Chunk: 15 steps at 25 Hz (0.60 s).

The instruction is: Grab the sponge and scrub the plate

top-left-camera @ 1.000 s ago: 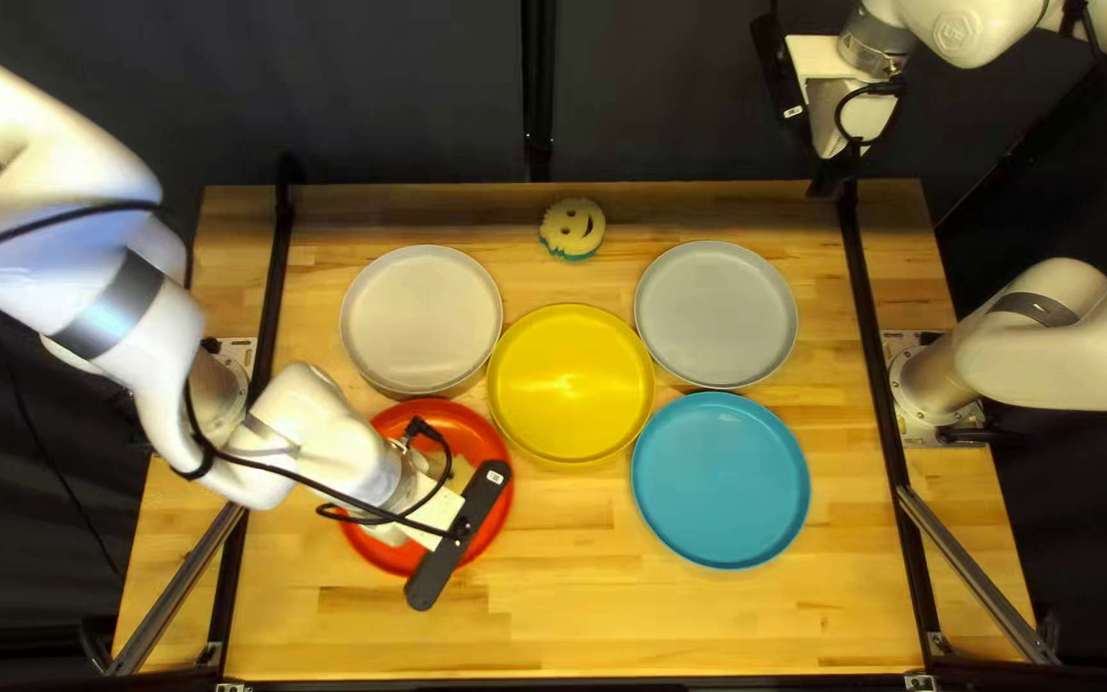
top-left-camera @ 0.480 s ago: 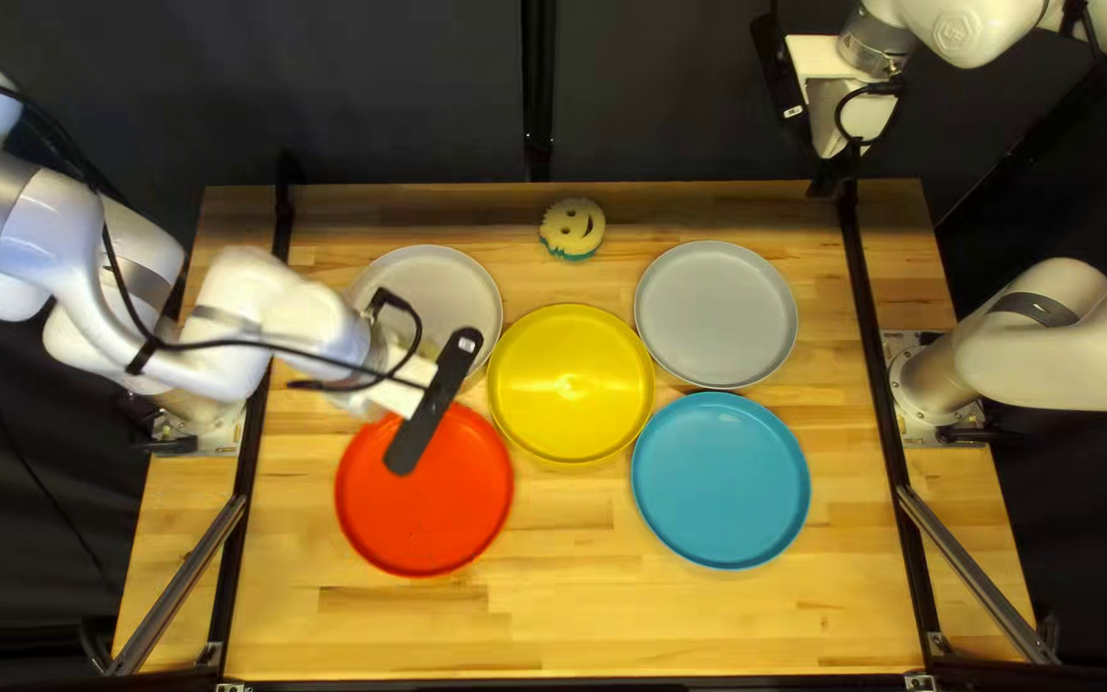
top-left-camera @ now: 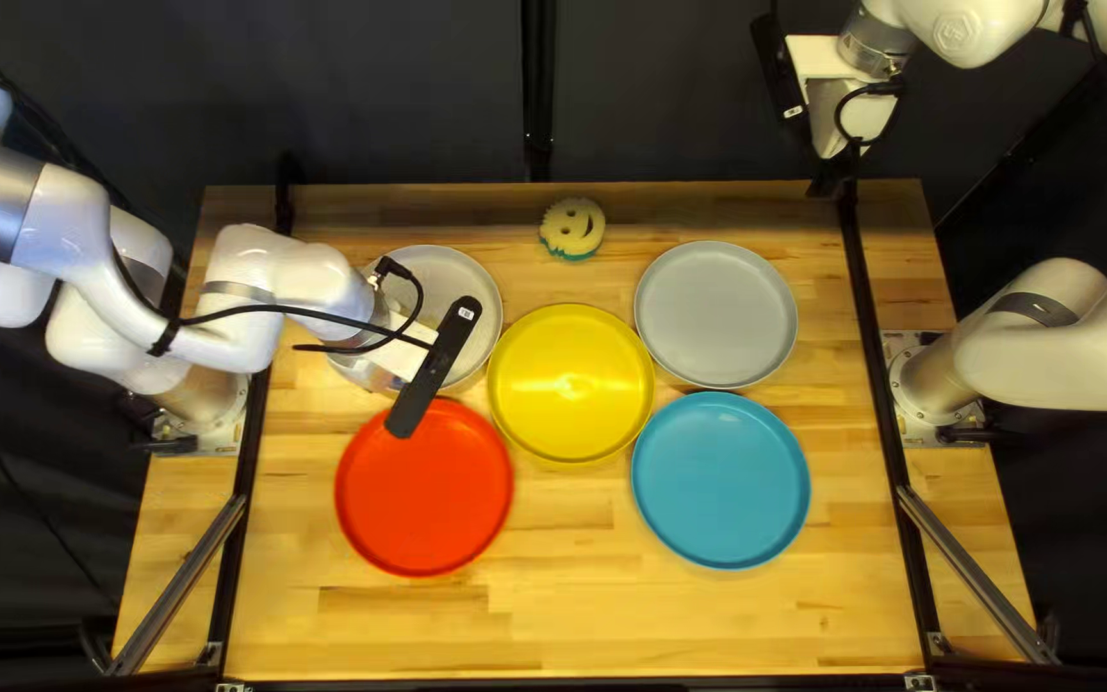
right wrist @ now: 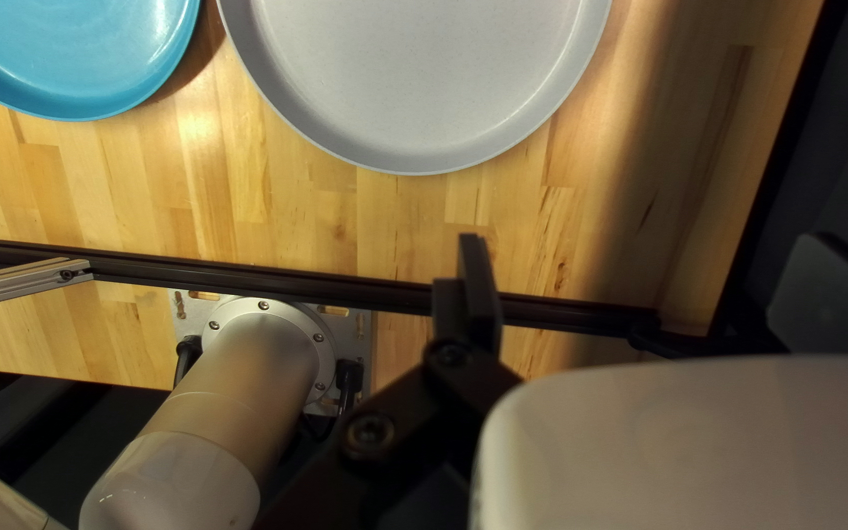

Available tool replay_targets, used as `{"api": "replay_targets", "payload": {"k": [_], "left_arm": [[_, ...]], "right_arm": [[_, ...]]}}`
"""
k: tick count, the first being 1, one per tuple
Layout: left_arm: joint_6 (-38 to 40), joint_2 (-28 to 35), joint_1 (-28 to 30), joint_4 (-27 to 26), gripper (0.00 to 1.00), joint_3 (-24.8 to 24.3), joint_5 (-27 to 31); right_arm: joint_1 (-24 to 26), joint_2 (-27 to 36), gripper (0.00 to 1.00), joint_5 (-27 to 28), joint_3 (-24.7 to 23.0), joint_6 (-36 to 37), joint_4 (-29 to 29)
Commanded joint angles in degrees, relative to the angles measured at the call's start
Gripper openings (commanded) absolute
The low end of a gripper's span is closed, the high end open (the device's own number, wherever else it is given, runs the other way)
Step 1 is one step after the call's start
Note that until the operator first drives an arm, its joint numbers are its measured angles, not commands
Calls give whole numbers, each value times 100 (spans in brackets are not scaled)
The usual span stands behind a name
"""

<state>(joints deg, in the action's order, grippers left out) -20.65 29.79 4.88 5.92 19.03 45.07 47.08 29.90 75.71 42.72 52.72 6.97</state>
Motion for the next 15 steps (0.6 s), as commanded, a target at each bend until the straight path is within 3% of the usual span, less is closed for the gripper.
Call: {"api": "replay_targets", "payload": {"k": [1, 15], "left_arm": [[-36, -243, -26, -17, 0, 47, -155], [-945, -1171, -623, -259, 0, -105, -1302]], "right_arm": [[0, 0, 100, 0, 0, 0, 0], [0, 0, 100, 0, 0, 0, 0]]}}
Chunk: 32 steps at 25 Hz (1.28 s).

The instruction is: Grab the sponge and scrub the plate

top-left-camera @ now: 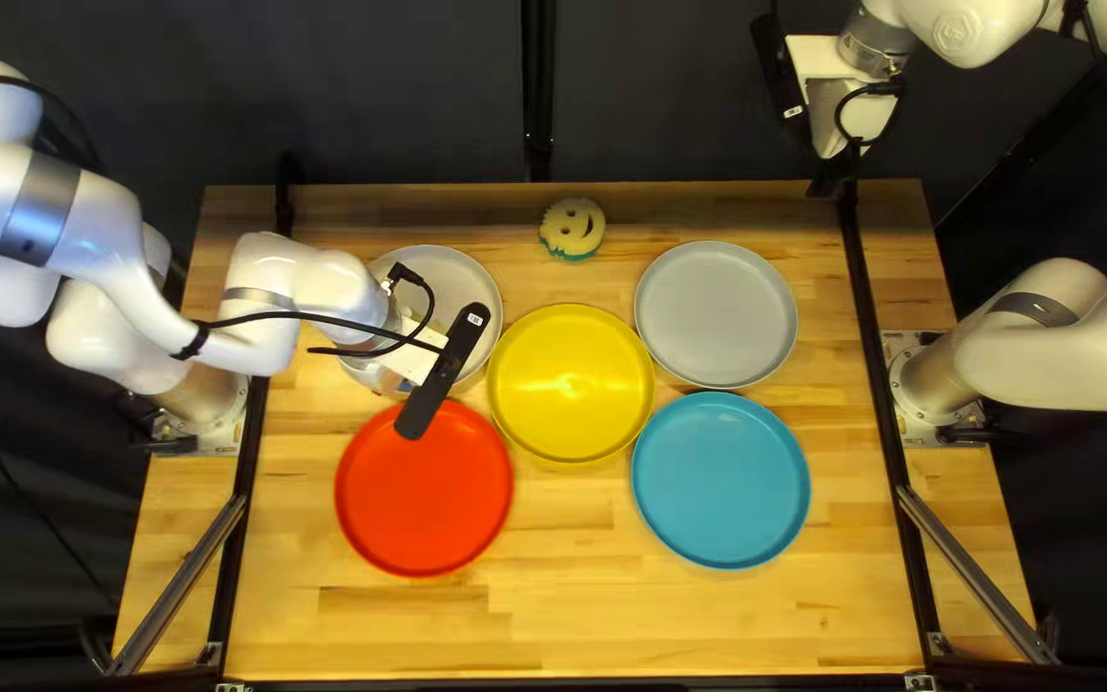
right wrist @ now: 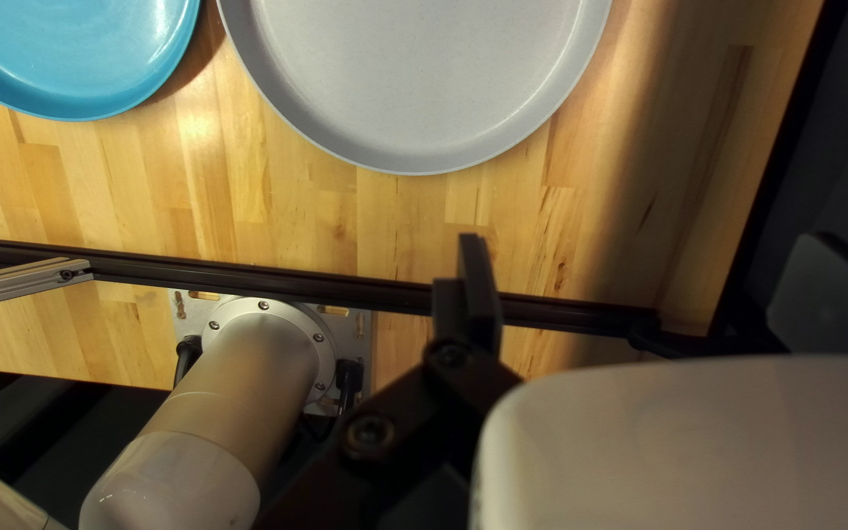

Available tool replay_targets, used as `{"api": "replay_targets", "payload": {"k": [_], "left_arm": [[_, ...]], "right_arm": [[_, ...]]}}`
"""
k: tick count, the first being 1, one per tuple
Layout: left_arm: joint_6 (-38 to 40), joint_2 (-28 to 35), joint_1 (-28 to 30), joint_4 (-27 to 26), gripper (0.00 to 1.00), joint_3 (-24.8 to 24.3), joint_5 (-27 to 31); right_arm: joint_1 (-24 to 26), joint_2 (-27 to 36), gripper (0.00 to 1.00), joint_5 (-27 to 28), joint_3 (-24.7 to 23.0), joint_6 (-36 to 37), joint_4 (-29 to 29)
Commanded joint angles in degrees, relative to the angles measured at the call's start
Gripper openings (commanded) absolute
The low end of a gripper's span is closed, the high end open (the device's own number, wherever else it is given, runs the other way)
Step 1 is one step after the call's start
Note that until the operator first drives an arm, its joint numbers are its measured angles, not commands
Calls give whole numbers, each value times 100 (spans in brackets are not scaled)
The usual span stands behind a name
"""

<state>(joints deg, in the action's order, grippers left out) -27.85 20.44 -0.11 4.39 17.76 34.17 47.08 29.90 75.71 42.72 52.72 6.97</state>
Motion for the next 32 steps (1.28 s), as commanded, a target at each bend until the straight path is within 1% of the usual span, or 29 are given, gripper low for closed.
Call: {"api": "replay_targets", "payload": {"k": [1, 7, 11, 13, 17, 20, 24, 29, 32], "left_arm": [[-282, -312, -149, -133, 0, 53, -260], [-522, -844, -224, -238, 0, 428, -500], [-513, -902, -191, -217, 0, 518, -524], [-528, -835, -200, -224, 0, 429, -537], [-585, -576, -234, -314, 0, 28, -596], [-586, -451, -244, -357, 0, -119, -568], [-551, 30, -307, -374, 0, -388, -301], [-527, 418, -376, -389, 0, -659, -96], [-523, 479, -407, -413, 0, -722, -42]], "right_arm": [[0, 0, 100, 0, 0, 0, 0], [0, 0, 100, 0, 0, 0, 0], [0, 0, 100, 0, 0, 0, 0], [0, 0, 100, 0, 0, 0, 0], [0, 0, 100, 0, 0, 0, 0], [0, 0, 100, 0, 0, 0, 0], [0, 0, 100, 0, 0, 0, 0], [0, 0, 100, 0, 0, 0, 0], [0, 0, 100, 0, 0, 0, 0]]}}
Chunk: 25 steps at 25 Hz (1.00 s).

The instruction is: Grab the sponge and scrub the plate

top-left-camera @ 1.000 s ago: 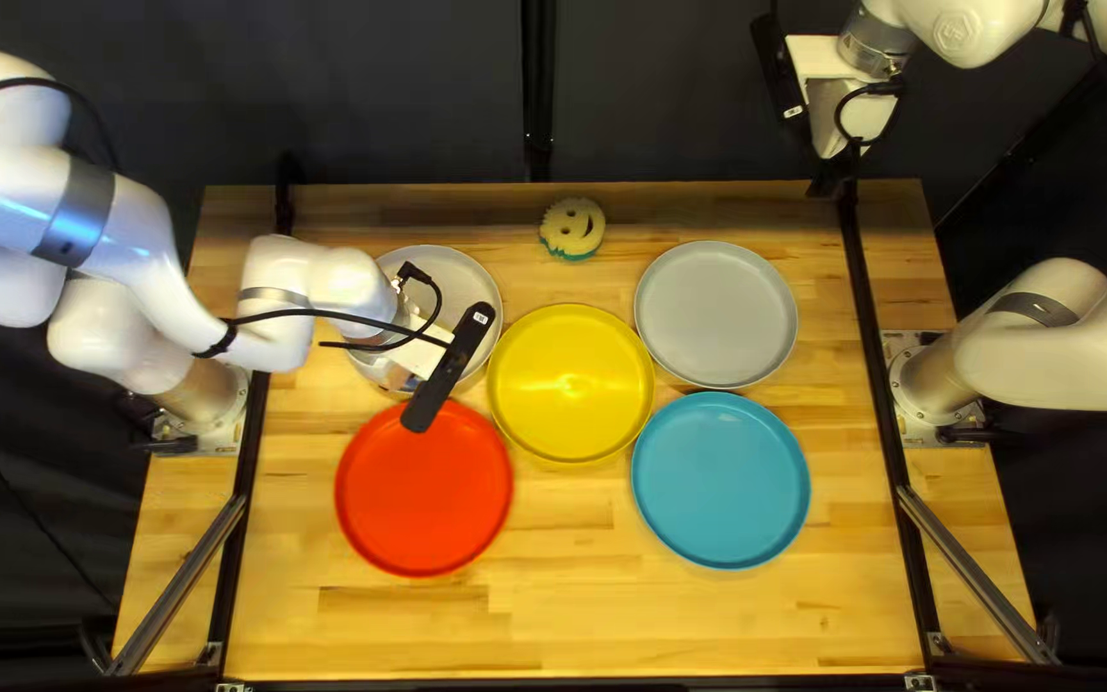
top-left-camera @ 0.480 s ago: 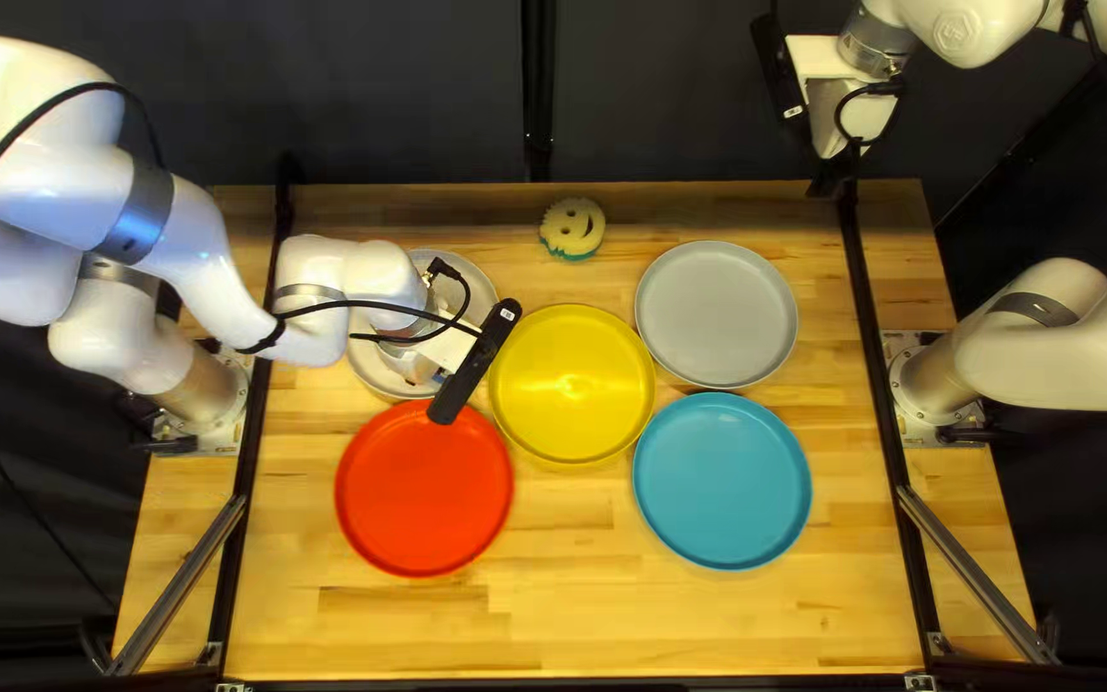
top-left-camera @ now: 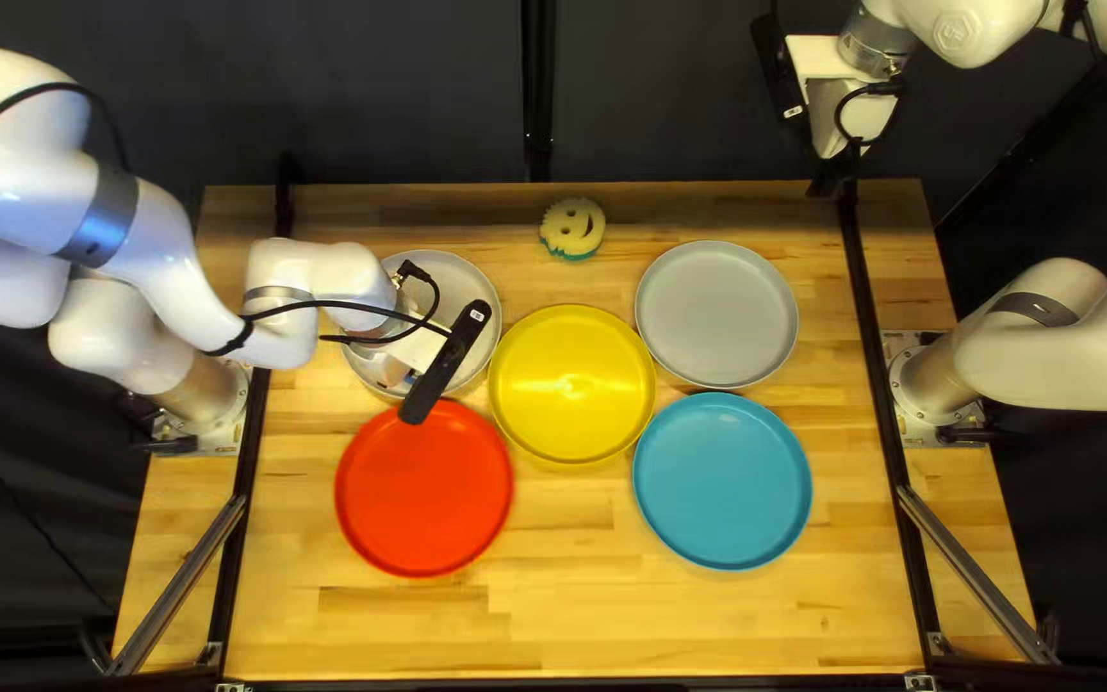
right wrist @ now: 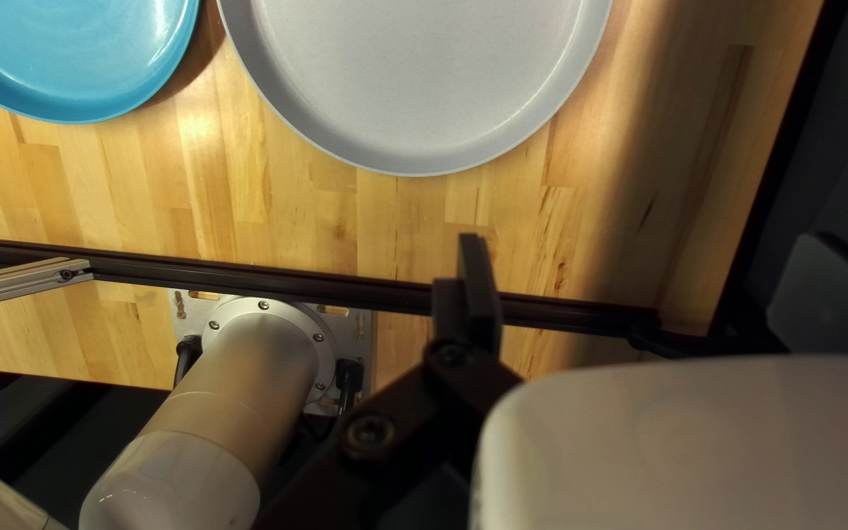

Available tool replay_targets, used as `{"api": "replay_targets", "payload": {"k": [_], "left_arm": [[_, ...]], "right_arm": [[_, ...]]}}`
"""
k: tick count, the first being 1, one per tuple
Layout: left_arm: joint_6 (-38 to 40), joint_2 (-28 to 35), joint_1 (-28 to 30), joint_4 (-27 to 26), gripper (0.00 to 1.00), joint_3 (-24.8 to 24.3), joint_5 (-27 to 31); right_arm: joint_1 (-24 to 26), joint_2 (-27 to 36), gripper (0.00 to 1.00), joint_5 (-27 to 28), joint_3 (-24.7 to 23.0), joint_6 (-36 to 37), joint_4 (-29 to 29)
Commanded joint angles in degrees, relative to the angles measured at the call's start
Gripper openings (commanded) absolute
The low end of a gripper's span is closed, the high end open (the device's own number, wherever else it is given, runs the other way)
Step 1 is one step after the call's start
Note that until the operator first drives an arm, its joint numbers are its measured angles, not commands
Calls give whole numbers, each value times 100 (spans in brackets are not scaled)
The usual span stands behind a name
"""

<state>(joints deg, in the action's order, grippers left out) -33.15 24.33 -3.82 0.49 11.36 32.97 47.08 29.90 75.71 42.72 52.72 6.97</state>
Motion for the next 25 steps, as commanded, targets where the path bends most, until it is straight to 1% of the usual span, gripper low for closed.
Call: {"api": "replay_targets", "payload": {"k": [1, 4, 6, 11, 13, 17, 21, 25], "left_arm": [[4, 61, -45, -25, 0, -76, 65], [-22, 2, -64, -57, 0, -63, 40], [-27, -118, -57, -69, 0, 41, 6], [-151, -705, -134, -73, 0, 525, -205], [-201, -1029, -140, -70, 0, 807, -307], [-282, -1351, -146, -57, 0, 1123, -408], [-383, -1386, -192, -65, 0, 1084, -494], [-538, -1119, -286, -156, 0, 704, -519]], "right_arm": [[0, 0, 100, 0, 0, 0, 0], [0, 0, 100, 0, 0, 0, 0], [0, 0, 100, 0, 0, 0, 0], [0, 0, 100, 0, 0, 0, 0], [0, 0, 100, 0, 0, 0, 0], [0, 0, 100, 0, 0, 0, 0], [0, 0, 100, 0, 0, 0, 0], [0, 0, 100, 0, 0, 0, 0]]}}
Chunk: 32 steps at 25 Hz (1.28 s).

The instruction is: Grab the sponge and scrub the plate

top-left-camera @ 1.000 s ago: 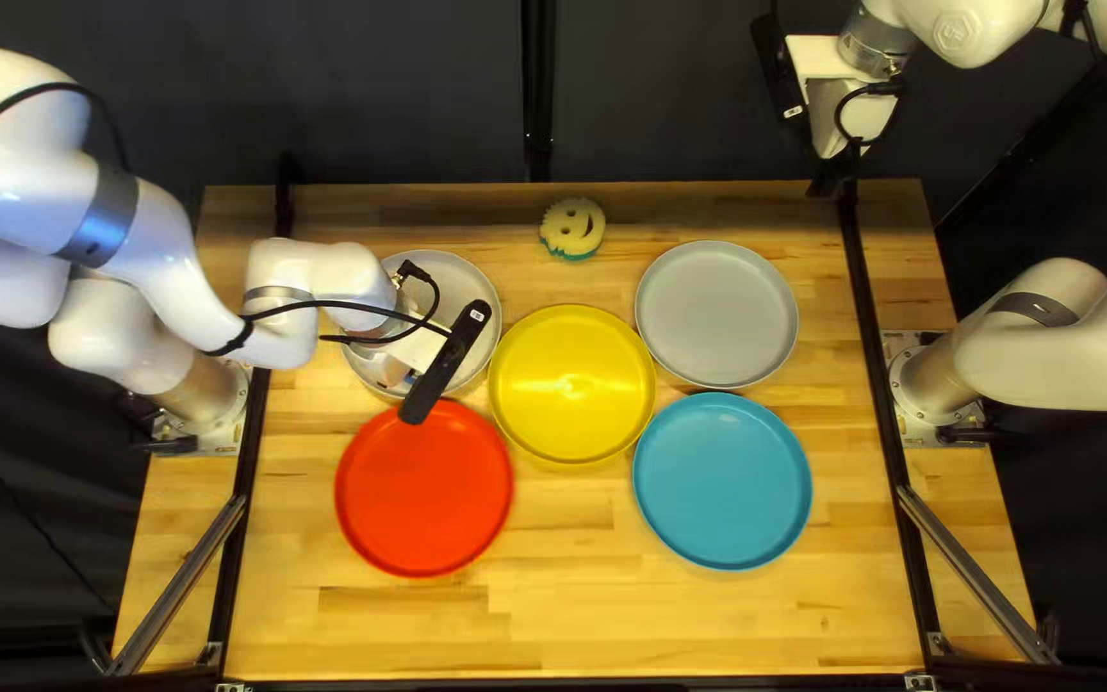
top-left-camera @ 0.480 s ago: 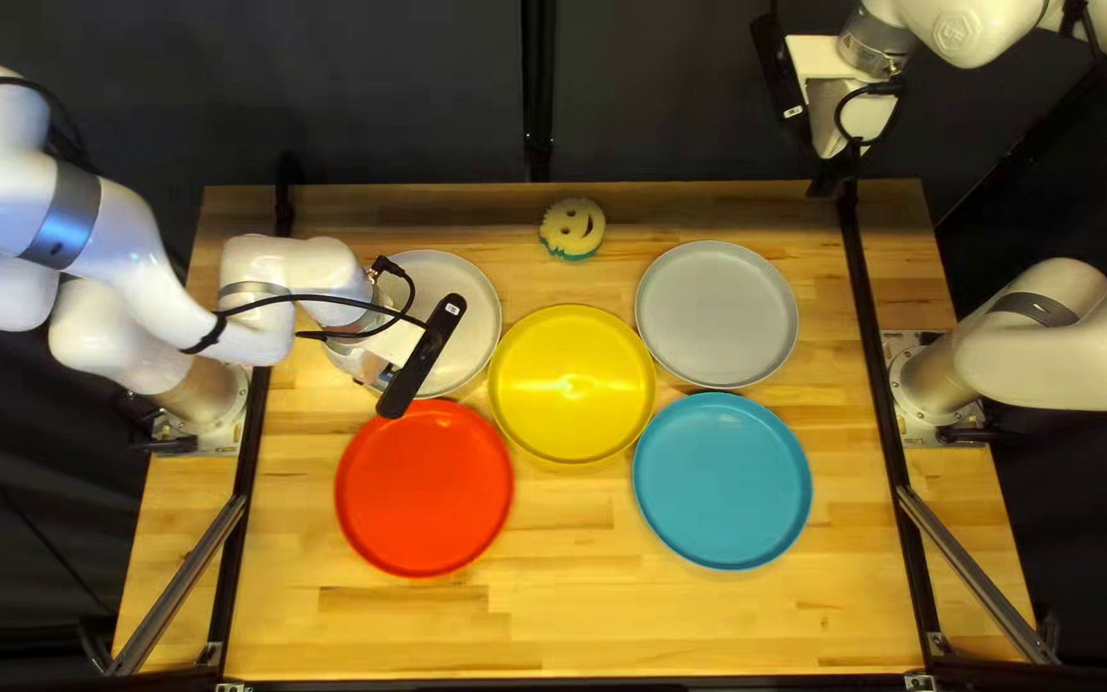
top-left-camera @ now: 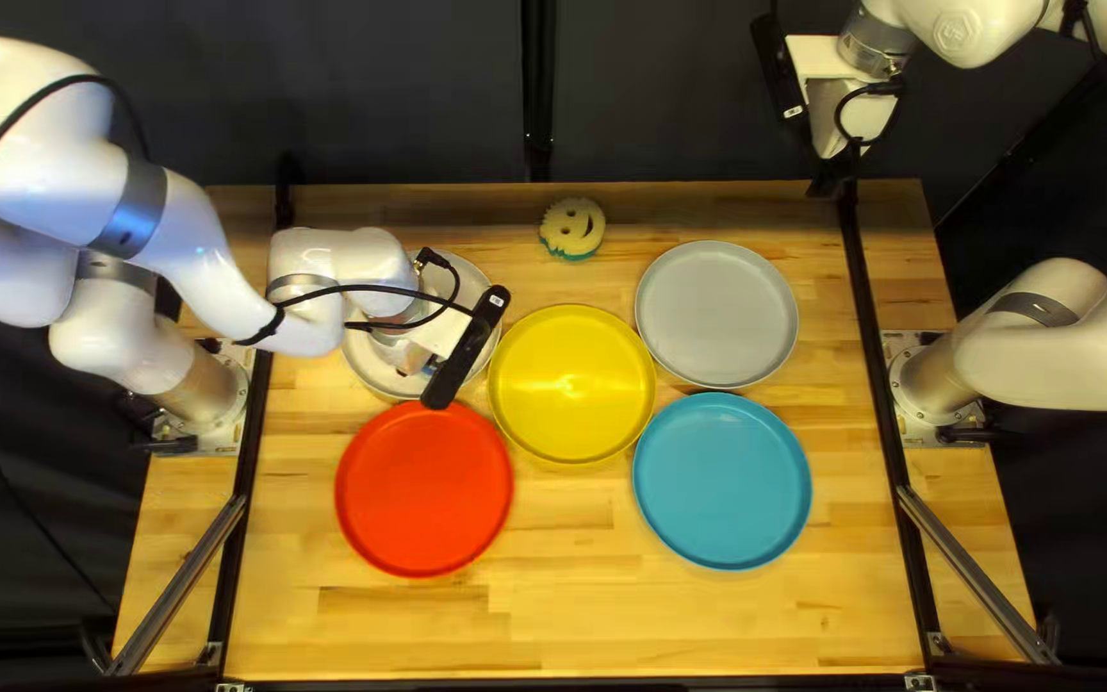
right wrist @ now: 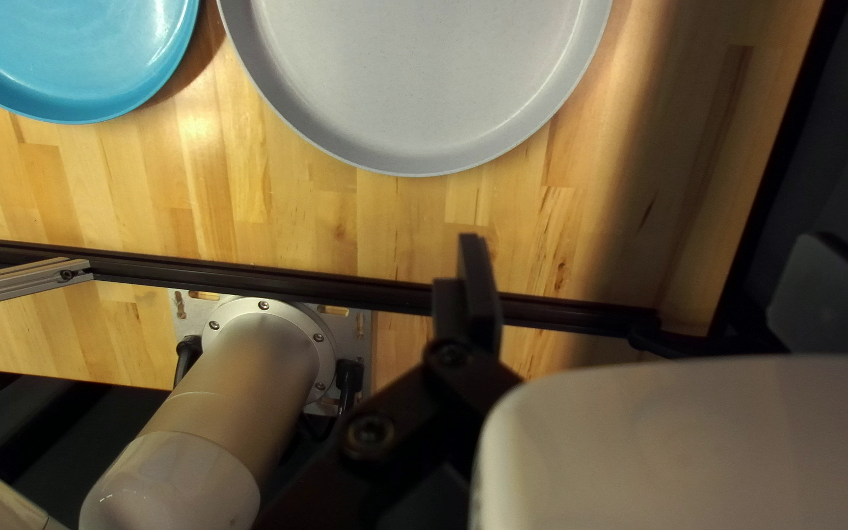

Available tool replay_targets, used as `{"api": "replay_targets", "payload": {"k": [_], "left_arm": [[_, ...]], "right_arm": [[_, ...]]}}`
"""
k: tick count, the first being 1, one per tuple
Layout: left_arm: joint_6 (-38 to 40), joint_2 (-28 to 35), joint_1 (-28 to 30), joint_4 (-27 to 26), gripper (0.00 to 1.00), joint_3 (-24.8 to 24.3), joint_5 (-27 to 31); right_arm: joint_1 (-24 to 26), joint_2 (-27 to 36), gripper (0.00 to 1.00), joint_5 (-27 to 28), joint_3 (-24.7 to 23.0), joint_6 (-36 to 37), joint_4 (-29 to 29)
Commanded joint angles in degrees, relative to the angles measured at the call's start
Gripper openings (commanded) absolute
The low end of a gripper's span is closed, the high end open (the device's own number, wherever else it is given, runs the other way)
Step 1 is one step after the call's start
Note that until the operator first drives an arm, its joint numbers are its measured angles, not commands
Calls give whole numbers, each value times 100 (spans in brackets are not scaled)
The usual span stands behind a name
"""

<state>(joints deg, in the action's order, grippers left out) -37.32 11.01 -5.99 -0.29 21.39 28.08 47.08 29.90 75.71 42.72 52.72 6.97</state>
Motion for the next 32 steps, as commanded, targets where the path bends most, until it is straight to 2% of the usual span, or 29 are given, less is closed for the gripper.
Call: {"api": "replay_targets", "payload": {"k": [1, 9, 14, 21, 32], "left_arm": [[-131, 256, -75, -91, 0, -352, -28], [-199, 1086, -305, -107, 0, -947, 384], [-163, 1438, -405, -81, 0, -1137, 639], [-143, 1214, -373, -117, 0, -996, 568], [-190, 107, -192, -168, 0, -84, 121]], "right_arm": [[0, 0, 100, 0, 0, 0, 0], [0, 0, 100, 0, 0, 0, 0], [0, 0, 100, 0, 0, 0, 0], [0, 0, 100, 0, 0, 0, 0], [0, 0, 100, 0, 0, 0, 0]]}}
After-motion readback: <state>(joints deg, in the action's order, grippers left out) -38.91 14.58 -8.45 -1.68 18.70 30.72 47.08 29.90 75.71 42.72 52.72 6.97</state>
